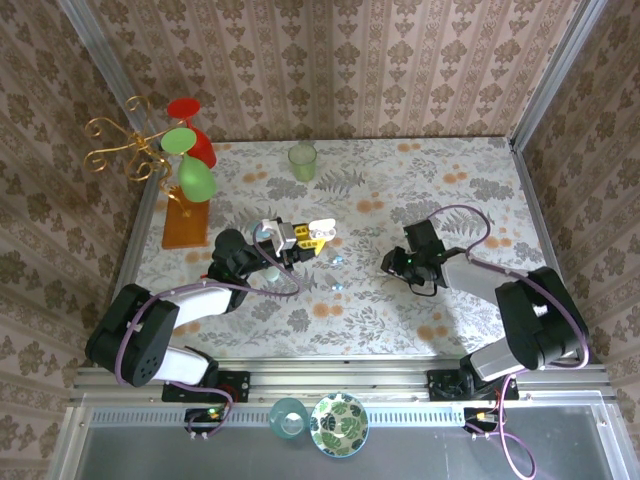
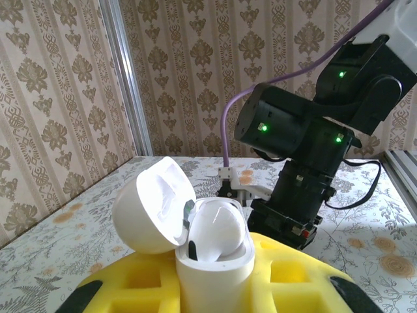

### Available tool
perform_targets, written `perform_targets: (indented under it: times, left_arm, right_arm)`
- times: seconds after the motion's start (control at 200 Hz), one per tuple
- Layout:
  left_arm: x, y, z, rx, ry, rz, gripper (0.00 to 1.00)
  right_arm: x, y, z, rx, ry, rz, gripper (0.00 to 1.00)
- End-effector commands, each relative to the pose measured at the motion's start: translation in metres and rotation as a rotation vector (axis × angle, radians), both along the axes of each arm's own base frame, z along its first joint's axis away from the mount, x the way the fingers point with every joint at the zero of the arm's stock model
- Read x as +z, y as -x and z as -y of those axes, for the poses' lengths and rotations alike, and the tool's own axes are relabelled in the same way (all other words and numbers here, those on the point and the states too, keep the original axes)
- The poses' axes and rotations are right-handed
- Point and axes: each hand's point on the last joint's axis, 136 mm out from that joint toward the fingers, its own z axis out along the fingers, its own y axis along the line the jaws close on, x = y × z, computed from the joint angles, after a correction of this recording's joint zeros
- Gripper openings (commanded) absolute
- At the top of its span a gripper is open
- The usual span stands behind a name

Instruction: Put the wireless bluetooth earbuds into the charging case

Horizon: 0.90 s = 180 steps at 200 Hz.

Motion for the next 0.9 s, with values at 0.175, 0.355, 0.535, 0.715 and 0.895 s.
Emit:
perform_targets:
  times: [0.175, 0.355, 0.535, 0.715, 0.895]
  left_arm:
    - [0.006, 0.004, -0.002, -0.019, 0.02, 0.017, 0.0]
    - [0.006, 0.003, -0.001, -0.019, 0.019, 0.019, 0.0]
    - [0.005, 0.003, -0.001, -0.017, 0.018, 0.015, 0.0]
    - [0.003, 0.003, -0.001, -0.015, 0.014, 0.014, 0.0]
    - [0.002, 0.0, 0.0, -0.017, 0.014, 0.006, 0.0]
  right_arm:
    - [-0.015, 0.002, -0.007, 0.015, -0.038, -0.037, 0.3]
    - [-0.02, 0.002, -0.007, 0.018, -0.031, -0.046, 0.27]
    - [-0.026, 0.001, -0.007, 0.022, -0.025, -0.063, 0.23]
    - [-0.018, 0.003, -0.004, 0.033, -0.008, -0.041, 0.18]
    - [0.012, -0.003, 0.0, 0.11, 0.063, 0.068, 0.18]
